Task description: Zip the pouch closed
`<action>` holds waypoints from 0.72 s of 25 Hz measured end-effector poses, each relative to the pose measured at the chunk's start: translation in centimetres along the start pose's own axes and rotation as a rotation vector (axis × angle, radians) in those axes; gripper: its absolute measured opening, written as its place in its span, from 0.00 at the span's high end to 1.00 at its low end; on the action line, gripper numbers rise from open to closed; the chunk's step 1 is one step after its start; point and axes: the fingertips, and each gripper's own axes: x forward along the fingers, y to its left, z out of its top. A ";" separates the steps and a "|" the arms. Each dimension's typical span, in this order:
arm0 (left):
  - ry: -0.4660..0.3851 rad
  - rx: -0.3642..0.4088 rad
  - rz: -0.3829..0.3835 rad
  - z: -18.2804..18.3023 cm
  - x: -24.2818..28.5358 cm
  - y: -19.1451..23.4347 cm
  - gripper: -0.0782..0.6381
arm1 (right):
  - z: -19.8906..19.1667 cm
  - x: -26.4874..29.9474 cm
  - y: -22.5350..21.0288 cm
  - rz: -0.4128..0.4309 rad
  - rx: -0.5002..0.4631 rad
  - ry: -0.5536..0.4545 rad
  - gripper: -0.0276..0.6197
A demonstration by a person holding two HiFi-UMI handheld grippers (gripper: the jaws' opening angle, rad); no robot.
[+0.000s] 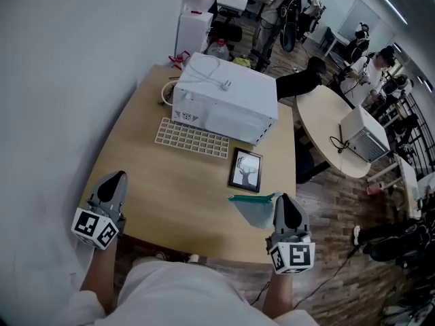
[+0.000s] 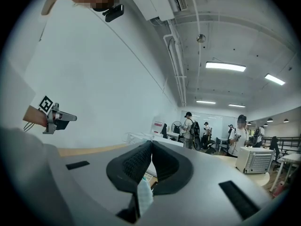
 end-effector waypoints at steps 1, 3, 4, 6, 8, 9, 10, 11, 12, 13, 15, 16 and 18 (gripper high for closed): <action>-0.004 0.011 0.016 0.1 -0.4 0.3 0.87 | 0.0 -0.2 -0.3 -0.012 0.009 -0.002 0.95; -0.007 0.042 0.043 0.3 -1.1 0.6 0.88 | -0.1 -0.5 -0.9 -0.038 0.025 -0.005 0.95; -0.010 0.056 0.055 0.3 -1.5 0.8 0.87 | -0.2 -0.8 -1.1 -0.051 0.031 -0.005 0.95; -0.018 0.071 0.077 0.6 -2.1 1.0 0.87 | -0.4 -1.4 -1.6 -0.078 0.041 -0.002 0.95; -0.030 0.088 0.087 1.0 -2.5 1.0 0.87 | -0.5 -1.9 -2.0 -0.100 0.048 0.004 0.95; -0.034 0.095 0.093 1.1 -2.7 1.0 0.87 | -0.6 -2.1 -2.2 -0.107 0.053 0.008 0.95; -0.036 0.100 0.100 1.3 -2.9 1.1 0.87 | -0.6 -2.2 -2.3 -0.113 0.057 0.012 0.95; -0.037 0.104 0.105 1.4 -3.0 1.1 0.87 | -0.7 -2.3 -2.4 -0.120 0.062 0.015 0.95; -0.039 0.108 0.107 1.6 -3.1 1.0 0.87 | -0.7 -2.5 -2.5 -0.127 0.068 0.017 0.95; -0.041 0.110 0.107 1.7 -3.0 1.0 0.87 | -0.8 -2.6 -2.6 -0.136 0.075 0.017 0.95; -0.046 0.111 0.105 2.1 -2.9 0.9 0.87 | -0.8 -2.8 -2.7 -0.149 0.085 0.017 0.95; -0.051 0.113 0.102 2.3 -2.8 0.7 0.87 | -0.8 -2.8 -2.6 -0.150 0.085 0.018 0.95; -0.061 0.115 0.092 2.7 -2.7 0.5 0.87 | -0.7 -2.9 -2.6 -0.147 0.081 0.019 0.95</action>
